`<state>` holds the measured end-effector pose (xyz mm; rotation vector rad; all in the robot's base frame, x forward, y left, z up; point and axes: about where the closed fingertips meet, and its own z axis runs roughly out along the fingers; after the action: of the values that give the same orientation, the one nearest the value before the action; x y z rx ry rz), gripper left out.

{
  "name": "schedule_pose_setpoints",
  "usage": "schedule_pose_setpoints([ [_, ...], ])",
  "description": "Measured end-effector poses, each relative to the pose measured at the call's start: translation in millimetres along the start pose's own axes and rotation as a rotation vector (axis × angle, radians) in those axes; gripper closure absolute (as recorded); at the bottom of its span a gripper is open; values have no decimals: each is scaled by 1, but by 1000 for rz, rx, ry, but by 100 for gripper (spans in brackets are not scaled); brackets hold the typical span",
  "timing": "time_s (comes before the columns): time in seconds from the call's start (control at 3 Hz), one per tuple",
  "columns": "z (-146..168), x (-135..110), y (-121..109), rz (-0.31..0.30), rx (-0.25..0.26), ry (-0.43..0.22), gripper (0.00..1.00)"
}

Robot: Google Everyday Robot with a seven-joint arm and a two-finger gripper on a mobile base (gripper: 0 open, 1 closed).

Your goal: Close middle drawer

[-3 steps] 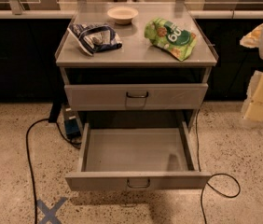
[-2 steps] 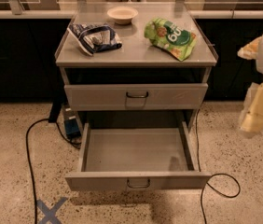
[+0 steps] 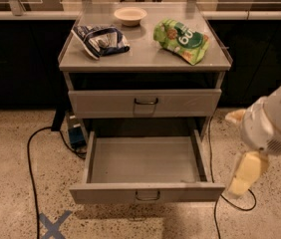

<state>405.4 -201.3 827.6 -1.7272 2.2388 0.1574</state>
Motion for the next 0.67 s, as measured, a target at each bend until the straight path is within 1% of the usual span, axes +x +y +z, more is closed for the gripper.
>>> schedule_pose_setpoints([
  [0.33, 72, 21, 28, 19, -94, -7, 0],
  [0.67, 72, 21, 28, 19, -94, -7, 0],
])
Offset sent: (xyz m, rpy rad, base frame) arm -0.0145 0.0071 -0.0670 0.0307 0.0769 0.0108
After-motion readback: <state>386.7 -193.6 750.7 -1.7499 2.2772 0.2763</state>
